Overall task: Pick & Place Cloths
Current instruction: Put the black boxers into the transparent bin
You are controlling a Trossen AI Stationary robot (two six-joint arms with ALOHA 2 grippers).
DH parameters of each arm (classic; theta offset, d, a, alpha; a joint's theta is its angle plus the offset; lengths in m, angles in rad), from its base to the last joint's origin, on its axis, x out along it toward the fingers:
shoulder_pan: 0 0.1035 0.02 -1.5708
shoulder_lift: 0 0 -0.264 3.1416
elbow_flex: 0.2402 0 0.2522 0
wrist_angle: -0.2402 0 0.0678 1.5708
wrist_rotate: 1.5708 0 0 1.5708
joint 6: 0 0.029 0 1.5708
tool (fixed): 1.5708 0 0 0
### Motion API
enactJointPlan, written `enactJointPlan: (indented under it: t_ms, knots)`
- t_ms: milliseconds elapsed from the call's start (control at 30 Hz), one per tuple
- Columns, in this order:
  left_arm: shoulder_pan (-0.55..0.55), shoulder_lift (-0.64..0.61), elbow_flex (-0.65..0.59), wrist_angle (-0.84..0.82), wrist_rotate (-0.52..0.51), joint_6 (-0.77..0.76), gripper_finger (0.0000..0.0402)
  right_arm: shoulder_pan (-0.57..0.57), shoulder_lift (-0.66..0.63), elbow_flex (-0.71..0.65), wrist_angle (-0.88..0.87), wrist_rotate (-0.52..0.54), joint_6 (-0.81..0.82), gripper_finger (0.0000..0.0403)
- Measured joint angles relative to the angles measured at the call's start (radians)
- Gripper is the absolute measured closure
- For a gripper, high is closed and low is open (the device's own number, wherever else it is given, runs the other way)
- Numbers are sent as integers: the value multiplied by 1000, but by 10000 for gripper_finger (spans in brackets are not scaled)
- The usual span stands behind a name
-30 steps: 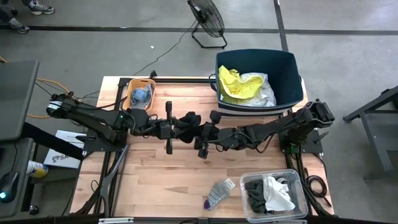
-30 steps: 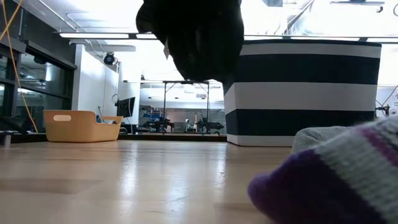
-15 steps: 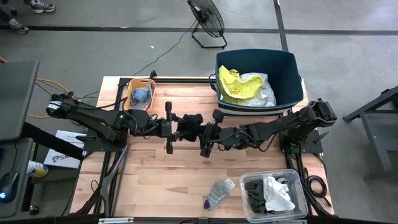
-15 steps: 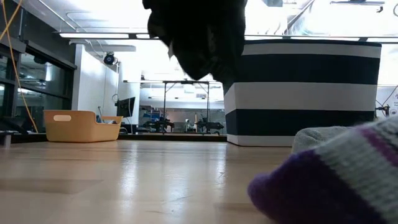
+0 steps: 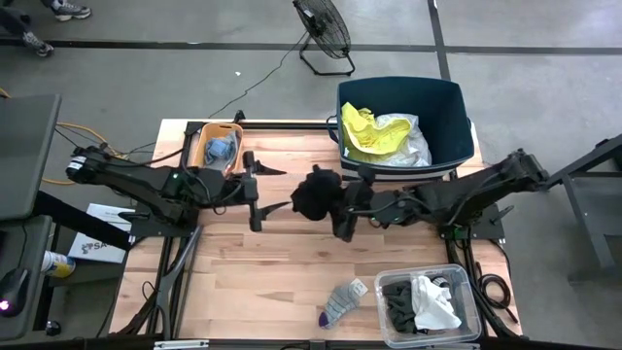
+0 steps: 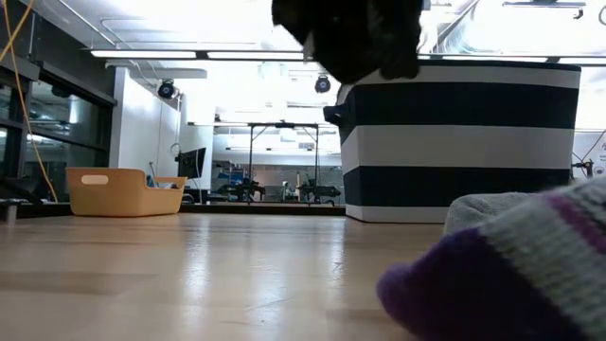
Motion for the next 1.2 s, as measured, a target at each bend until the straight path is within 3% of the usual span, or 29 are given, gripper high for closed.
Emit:
enactJointPlan:
  t_ms: [200,467,667,833,1200]
  knots:
    - [0,-39,0,-115,-7,-106,73,10,-116,0,-160,-115,108,391]
    - [2,-50,0,-210,-7,-192,74,50,-271,0,-311,-434,280,391]
    - [2,-45,0,-232,-6,-230,74,94,-375,0,-385,-605,412,388]
    - [2,-45,0,-227,-6,-237,74,142,-414,0,-443,-672,557,386]
    - [2,-45,0,-229,-2,-261,74,289,-374,0,-574,-699,1032,385]
